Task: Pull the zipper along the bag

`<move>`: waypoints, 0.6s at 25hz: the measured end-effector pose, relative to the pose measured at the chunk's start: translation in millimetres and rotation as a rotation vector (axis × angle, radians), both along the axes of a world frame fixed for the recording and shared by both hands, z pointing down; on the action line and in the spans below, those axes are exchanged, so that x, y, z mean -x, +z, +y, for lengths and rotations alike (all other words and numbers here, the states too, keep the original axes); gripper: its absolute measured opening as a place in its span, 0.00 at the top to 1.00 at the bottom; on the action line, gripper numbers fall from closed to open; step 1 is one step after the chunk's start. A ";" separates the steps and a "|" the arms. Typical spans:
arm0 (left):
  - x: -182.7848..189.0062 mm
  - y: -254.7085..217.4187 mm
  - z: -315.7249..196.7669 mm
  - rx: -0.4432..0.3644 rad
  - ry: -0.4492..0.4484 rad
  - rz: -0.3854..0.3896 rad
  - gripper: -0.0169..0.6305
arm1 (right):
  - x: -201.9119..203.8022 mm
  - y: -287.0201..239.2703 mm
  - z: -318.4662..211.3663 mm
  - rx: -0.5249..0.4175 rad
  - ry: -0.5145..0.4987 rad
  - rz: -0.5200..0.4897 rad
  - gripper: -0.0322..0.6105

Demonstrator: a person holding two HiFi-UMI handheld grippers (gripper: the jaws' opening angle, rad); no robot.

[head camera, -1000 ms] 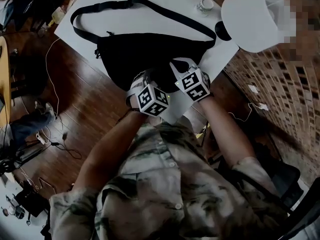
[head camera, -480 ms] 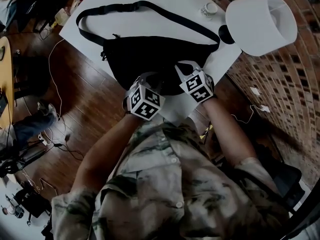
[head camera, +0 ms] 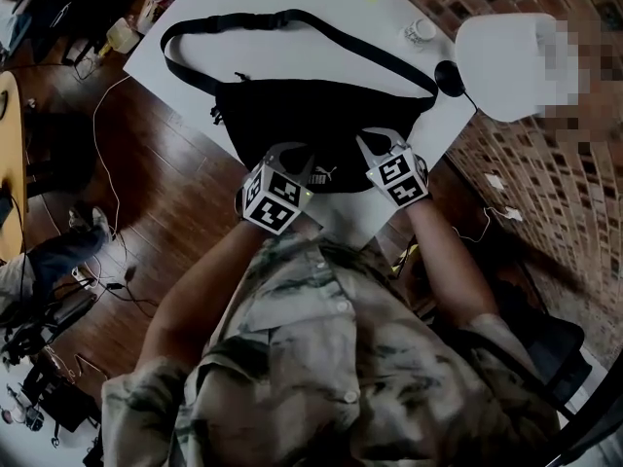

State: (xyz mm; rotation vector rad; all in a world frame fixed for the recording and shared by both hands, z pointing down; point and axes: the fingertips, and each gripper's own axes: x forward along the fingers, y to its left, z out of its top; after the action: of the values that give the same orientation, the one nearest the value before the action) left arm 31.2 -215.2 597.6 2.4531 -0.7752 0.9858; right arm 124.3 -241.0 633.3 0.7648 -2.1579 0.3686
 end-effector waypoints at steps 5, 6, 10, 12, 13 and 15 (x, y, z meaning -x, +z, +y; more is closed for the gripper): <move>23.6 1.1 -2.0 0.018 0.015 0.037 0.93 | -2.6 -0.4 -0.1 -0.008 0.029 0.022 0.94; 28.4 1.4 -2.3 0.021 0.019 0.041 0.93 | -3.3 -0.5 -0.3 -0.005 0.038 0.026 0.94; 48.4 3.0 -6.4 0.030 0.025 0.051 0.93 | -4.2 0.5 -2.2 0.004 0.075 0.040 0.94; 57.6 3.4 -7.8 0.032 0.027 0.060 0.93 | -5.4 0.7 -1.7 0.011 0.095 0.050 0.94; 62.0 3.7 -8.1 0.033 0.027 0.065 0.93 | -5.9 0.6 -1.4 0.014 0.106 0.054 0.94; 69.6 3.8 -9.8 0.034 0.026 0.080 0.93 | -6.6 0.4 -1.8 0.019 0.127 0.061 0.94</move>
State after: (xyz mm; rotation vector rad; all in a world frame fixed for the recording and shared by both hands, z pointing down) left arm -38.4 -225.0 601.4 2.4629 -0.6960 0.8971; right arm 130.9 -242.8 633.7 0.8932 -2.0523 0.4251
